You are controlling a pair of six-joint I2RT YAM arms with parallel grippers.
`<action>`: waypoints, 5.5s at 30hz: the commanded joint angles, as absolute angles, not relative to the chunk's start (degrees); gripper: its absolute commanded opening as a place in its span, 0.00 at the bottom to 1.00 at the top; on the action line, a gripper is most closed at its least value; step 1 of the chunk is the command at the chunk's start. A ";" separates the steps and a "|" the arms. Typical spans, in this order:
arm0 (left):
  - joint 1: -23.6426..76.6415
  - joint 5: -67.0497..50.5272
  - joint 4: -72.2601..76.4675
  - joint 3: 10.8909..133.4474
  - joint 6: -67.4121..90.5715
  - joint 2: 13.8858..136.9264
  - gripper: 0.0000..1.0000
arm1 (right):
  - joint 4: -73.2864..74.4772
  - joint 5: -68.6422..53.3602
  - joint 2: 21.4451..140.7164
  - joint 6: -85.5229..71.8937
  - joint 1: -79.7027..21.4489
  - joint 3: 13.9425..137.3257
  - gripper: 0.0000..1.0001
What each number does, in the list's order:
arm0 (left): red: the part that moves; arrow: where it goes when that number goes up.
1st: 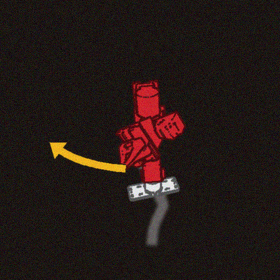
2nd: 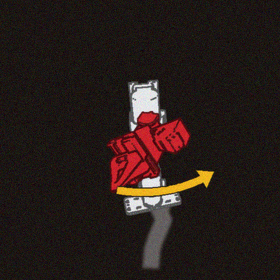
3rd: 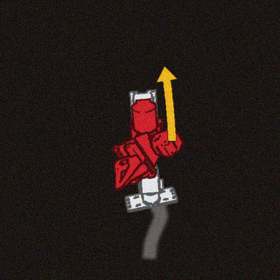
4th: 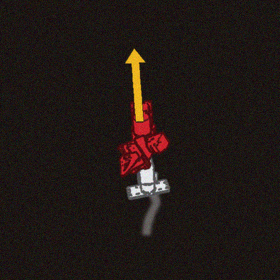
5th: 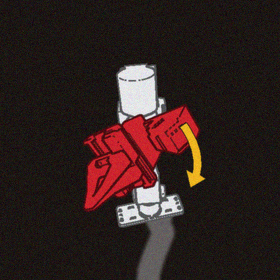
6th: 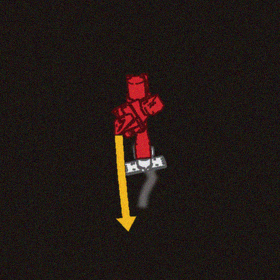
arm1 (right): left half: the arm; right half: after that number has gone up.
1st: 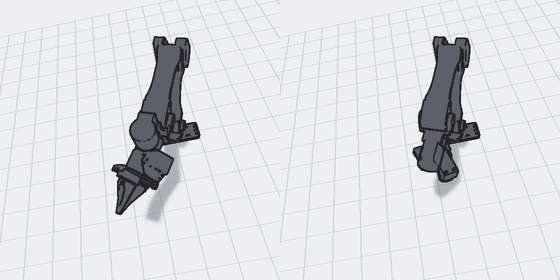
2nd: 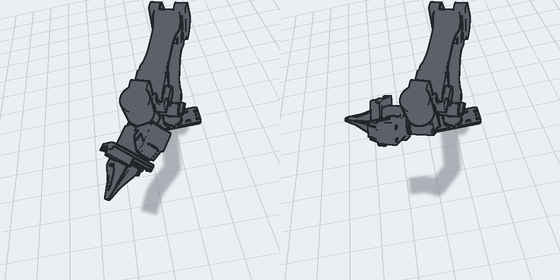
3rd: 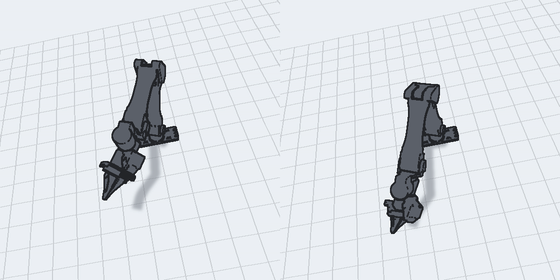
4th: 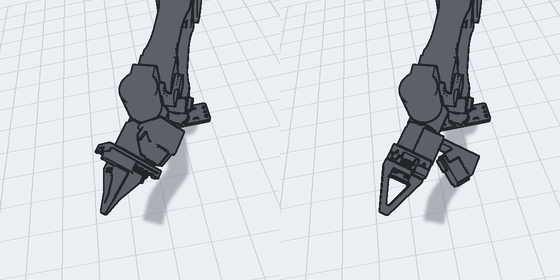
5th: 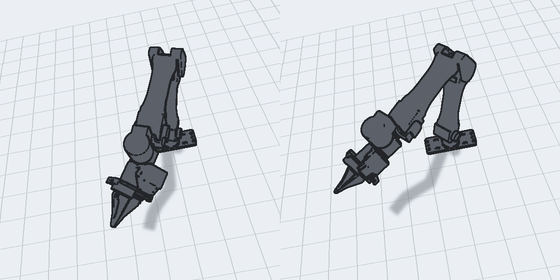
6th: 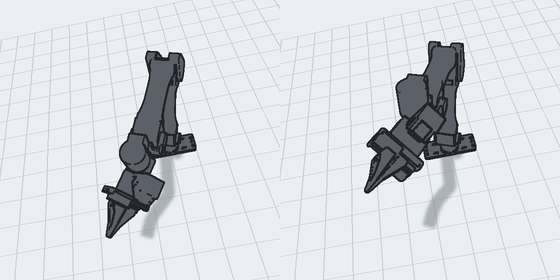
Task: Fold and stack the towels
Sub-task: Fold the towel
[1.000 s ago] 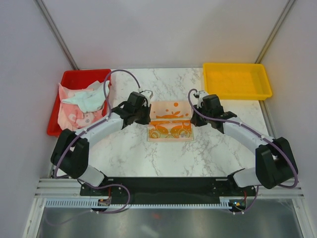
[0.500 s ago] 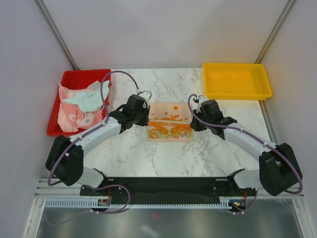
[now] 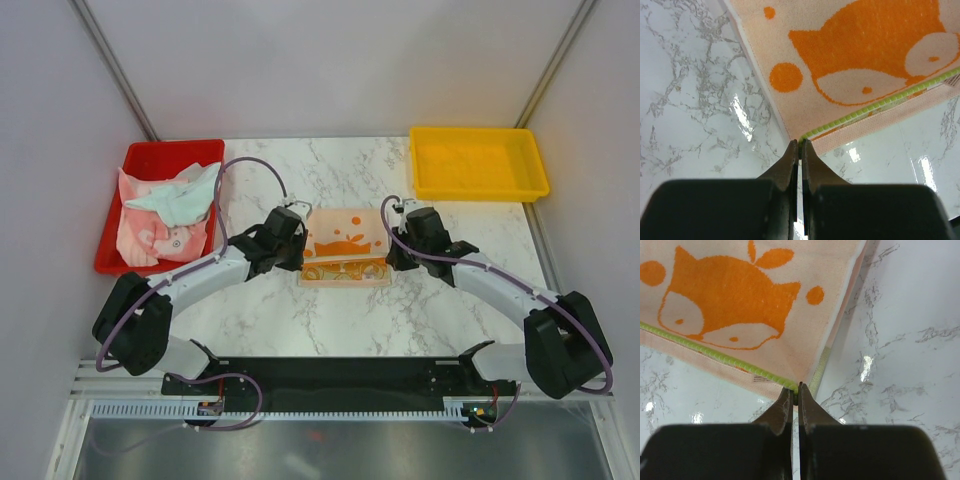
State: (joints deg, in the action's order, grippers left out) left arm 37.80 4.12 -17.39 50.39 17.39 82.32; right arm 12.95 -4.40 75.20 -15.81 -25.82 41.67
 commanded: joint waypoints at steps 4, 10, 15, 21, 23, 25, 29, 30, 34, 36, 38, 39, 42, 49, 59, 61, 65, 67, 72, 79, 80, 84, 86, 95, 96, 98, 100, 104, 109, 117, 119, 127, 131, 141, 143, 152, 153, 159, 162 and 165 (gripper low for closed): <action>38.23 6.95 -17.49 48.52 19.86 80.68 0.02 | 12.66 -2.99 72.42 -18.98 -26.80 38.24 0.00; 39.46 6.68 -17.58 48.08 20.65 82.26 0.02 | 12.13 -2.72 71.81 -19.77 -27.42 36.13 0.00; 39.81 6.94 -17.67 47.81 21.00 82.44 0.02 | 11.87 -2.99 71.54 -19.78 -27.69 34.98 0.00; 40.25 7.12 -18.19 47.55 21.62 83.06 0.02 | 12.13 -3.69 70.05 -19.86 -27.95 34.10 0.14; 40.52 7.38 -18.63 47.46 22.32 82.88 0.07 | 12.74 -3.78 69.26 -20.12 -28.12 34.19 0.20; 40.78 7.99 -19.59 47.55 22.67 82.53 0.21 | 14.32 -3.78 67.59 -20.48 -28.04 34.80 0.24; 40.78 10.80 -23.11 49.74 24.34 81.04 0.38 | 20.20 -2.11 64.60 -21.18 -28.04 37.17 0.30; 40.78 11.33 -23.99 50.44 24.61 80.08 0.41 | 20.91 -2.11 63.73 -21.44 -28.04 38.22 0.30; 40.69 10.20 -26.01 54.75 25.31 77.61 0.47 | 23.20 -2.37 62.14 -22.24 -28.04 40.43 0.32; 40.69 8.88 -26.01 55.72 26.01 77.08 0.47 | 22.94 -3.16 62.66 -22.41 -28.04 41.57 0.33; 40.69 8.00 -26.02 56.69 26.37 77.69 0.48 | 21.11 -4.56 63.72 -22.32 -28.04 41.84 0.32; 40.78 8.00 -26.02 56.86 26.37 78.30 0.48 | 20.22 -5.09 65.11 -22.50 -28.04 41.49 0.32; 40.78 4.95 -22.71 56.17 27.67 81.03 0.48 | 15.83 -8.61 68.54 -23.81 -28.12 40.17 0.32; 40.78 -1.94 -19.86 50.19 36.89 85.60 0.47 | 9.59 -7.74 74.09 -24.61 -28.12 35.07 0.32; 35.96 -6.51 -24.70 58.33 43.16 89.39 0.48 | 13.27 -0.36 75.16 -23.21 -27.78 40.58 0.26; 32.71 -5.89 -24.70 62.29 38.53 89.99 0.52 | 13.62 -0.44 74.88 -21.28 -26.55 42.97 0.29; 27.78 -5.45 -24.78 73.79 27.19 95.96 0.54 | 11.26 -5.62 80.92 -15.66 -19.88 49.99 0.29; 26.20 -5.89 -24.70 76.54 21.46 100.95 0.52 | 7.84 -7.55 85.92 -13.02 -18.20 51.41 0.22; 24.70 -10.99 -24.52 84.46 16.53 110.38 0.47 | 5.37 -18.08 94.82 -12.39 -14.15 59.58 0.22; 23.73 -10.11 -24.26 90.61 16.26 119.88 0.47 | 3.08 -20.57 105.11 -12.75 -13.45 64.95 0.23; 23.56 -10.02 -24.26 91.22 16.35 120.40 0.47 | 3.08 -20.39 106.34 -12.57 -13.01 64.95 0.23; 22.85 -8.88 -24.35 91.50 16.26 122.08 0.47 | 2.90 -18.64 107.75 -11.34 -12.04 64.77 0.24; 22.76 -8.88 -24.26 91.49 16.17 122.34 0.47 | 3.16 -17.50 108.63 -10.64 -11.69 65.30 0.25; 22.76 -15.81 -25.58 93.07 13.63 117.61 0.53 | 6.68 -19.33 107.32 -7.83 -11.34 68.72 0.31; 22.76 -16.26 -26.01 93.51 12.14 117.08 0.56 | 7.46 -20.21 106.62 -7.21 -11.34 68.99 0.34; 22.50 -15.30 -26.72 95.09 10.12 116.19 0.58 | 8.96 -20.65 105.30 -4.94 -11.08 70.30 0.38; 22.06 -14.06 -27.42 96.06 7.39 116.89 0.61 | 10.97 -22.14 105.20 -3.26 -10.73 71.62 0.43; 21.53 -12.66 -31.28 101.14 4.05 121.98 0.61 | 15.63 -24.43 109.85 -0.53 -9.15 78.37 0.48; 20.92 -15.37 -31.29 103.53 0.36 126.64 0.61 | 21.52 -27.06 113.37 7.45 -8.00 81.82 0.54; 19.95 -21.88 -34.45 110.03 -4.21 132.71 0.59 | 28.12 -34.97 119.17 13.62 -6.94 86.13 0.54; 19.87 -22.67 -35.50 111.35 -5.97 134.20 0.59 | 28.56 -35.77 120.05 14.50 -6.86 87.45 0.54; 19.60 -28.65 -39.46 111.97 -10.19 136.40 0.50 | 30.67 -38.06 123.40 16.79 -6.24 88.59 0.48; 19.25 -29.37 -40.25 111.88 -11.86 136.06 0.45 | 30.85 -38.58 123.49 17.14 -5.71 88.77 0.42; 18.46 -27.60 -40.69 112.67 -11.78 135.97 0.55 | 30.76 -40.69 124.71 16.88 -5.19 90.17 0.23; 17.58 -29.25 -40.69 113.03 -10.46 136.05 0.59 | 30.50 -40.87 124.89 16.61 -5.27 90.18 0.15; 16.96 -30.15 -40.96 113.29 -9.49 136.93 0.57 | 29.27 -40.52 125.51 16.17 -5.27 90.09 0.01; 16.96 -30.15 -41.04 113.20 -9.49 137.02 0.56 | 29.01 -40.52 125.51 16.00 -5.27 90.00 0.01; 17.14 -34.27 -40.96 113.64 -9.23 137.72 0.51 | 28.39 -40.08 125.42 15.65 -5.19 90.26 0.01; 17.14 -34.80 -41.04 113.99 -8.79 138.25 0.49 | 28.30 -39.99 125.42 15.56 -5.27 90.35 0.00; 17.14 -35.59 -41.83 113.91 -8.00 138.08 0.47 | 28.04 -40.08 125.42 15.47 -5.19 90.18 0.00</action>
